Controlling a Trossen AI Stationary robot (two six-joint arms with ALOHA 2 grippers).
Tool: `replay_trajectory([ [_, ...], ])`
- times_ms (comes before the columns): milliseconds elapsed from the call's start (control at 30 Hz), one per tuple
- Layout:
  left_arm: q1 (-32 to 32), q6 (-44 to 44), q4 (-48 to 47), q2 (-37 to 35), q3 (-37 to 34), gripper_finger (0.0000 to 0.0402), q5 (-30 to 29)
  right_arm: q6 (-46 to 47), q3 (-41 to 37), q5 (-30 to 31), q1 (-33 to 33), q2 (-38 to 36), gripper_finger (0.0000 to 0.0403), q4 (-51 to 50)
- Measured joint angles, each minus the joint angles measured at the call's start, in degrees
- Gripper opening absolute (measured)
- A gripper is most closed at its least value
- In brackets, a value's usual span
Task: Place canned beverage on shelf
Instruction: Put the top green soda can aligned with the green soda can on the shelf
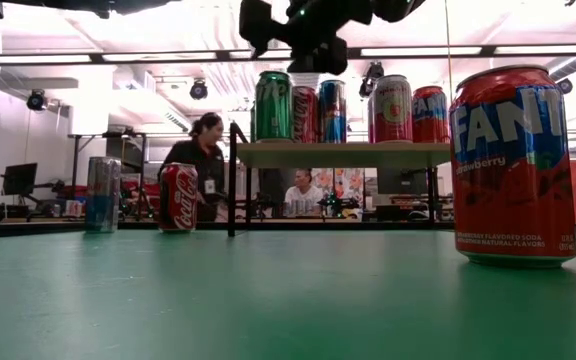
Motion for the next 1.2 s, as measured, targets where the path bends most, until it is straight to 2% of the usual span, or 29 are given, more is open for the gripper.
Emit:
replay_trajectory([
  [167,0.01,0.0,0.0,0.0,0.05,0.0363,0.0,-8.99,2.99,-3.41,2.34,-0.15,0.035,-0.27],
  [267,0.01,0.0,0.0,0.0,0.05,0.0363,0.0,-12.86,6.77,-5.87,3.73,-0.17,0.0349,-3.77],
  [367,0.01,-0.01,-0.01,0.08,0.05,0.0363,0.0,-13.33,12.87,-10.27,4.26,-0.19,0.0341,-13.44],
  [467,0.01,-0.02,0.0,0.11,0.05,0.0363,0.0,-9.75,20.94,-16.8,4.04,-0.19,0.0323,-28.6],
  [567,0.01,-0.02,0.0,0.11,0.05,0.0363,0.0,-5.33,27.07,-20.75,3.02,-0.19,0.029,-41.74],
  [733,0.0,-0.02,0.0,0.38,0.05,0.0363,0.0,-3.07,33.72,-20.92,1.9,-0.11,0.0201,-56.24],
  [1000,-0.02,0.0,0.48,1.2,0.05,0.0363,0.0,2.55,34.68,-20.98,-0.77,-0.06,0.0025,-71.23],
  [1100,0.01,0.0,0.54,1.54,0.29,0.0363,-0.02,3.33,33.19,-20.98,-1.4,-0.09,0.0015,-74.78],
  [1200,0.0,0.02,0.51,1.83,0.34,0.0363,-0.01,4.2,31.17,-20.89,-1.88,-0.06,0.001,-74.19],
])
